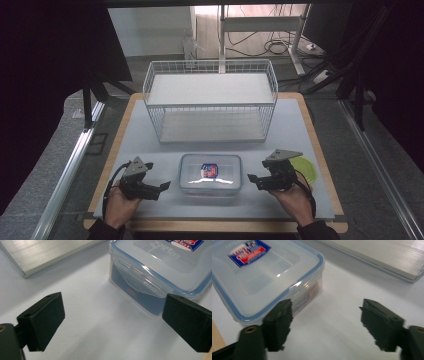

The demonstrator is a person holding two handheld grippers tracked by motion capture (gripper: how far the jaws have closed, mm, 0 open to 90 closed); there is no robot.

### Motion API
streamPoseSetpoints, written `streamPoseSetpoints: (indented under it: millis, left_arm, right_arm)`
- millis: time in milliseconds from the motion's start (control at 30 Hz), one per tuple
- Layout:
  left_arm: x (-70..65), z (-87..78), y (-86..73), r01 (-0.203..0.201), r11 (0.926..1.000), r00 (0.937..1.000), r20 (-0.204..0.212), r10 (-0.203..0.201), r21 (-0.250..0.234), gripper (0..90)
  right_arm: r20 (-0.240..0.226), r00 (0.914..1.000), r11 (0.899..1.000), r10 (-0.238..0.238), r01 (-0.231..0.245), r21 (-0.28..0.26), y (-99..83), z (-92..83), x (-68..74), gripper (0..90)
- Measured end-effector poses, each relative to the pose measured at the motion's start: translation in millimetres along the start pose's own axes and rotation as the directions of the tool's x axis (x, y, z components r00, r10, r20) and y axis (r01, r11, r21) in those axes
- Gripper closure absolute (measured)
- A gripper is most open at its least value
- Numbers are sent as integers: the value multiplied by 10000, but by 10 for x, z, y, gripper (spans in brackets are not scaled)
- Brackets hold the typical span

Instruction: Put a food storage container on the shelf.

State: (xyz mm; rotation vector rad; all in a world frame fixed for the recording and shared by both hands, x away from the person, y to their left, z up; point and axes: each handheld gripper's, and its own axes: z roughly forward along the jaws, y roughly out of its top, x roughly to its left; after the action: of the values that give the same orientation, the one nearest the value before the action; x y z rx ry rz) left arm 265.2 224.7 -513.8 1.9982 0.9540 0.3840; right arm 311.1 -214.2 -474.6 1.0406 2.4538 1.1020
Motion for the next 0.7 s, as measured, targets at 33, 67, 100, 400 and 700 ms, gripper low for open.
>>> streamPoseSetpoints:
  millis: [33, 67, 100, 400, 700]
  left_arm:
    - [10, 1, -3, 45, 10000, 10000, 30, -45, -69, 33]
    - [16, 2, -2, 117, 9999, 9999, 83, -117, -53, 29]
    - [14, 3, 2, 137, 9999, 9999, 83, -137, -22, 29]
    - [-23, -36, 192, 336, 9990, 9942, 1035, -303, -300, 42]
    - [-116, 202, 411, 200, 9990, 9822, 1858, -270, 397, 25]
  right_arm:
    - [-87, 9999, 9999, 109, -110, -81, -1, -3, -11, 199]
    - [-170, 9996, 9997, 224, -226, -94, -3, -2, -16, 176]
    - [-299, 9993, 9997, 227, -229, -64, -4, 3, -19, 159]
    - [-846, 9964, 9995, -92, 66, -314, 54, 13, 67, 76]
    - [-1176, 9930, 10000, 64, -60, 33, 129, 110, 170, 43]
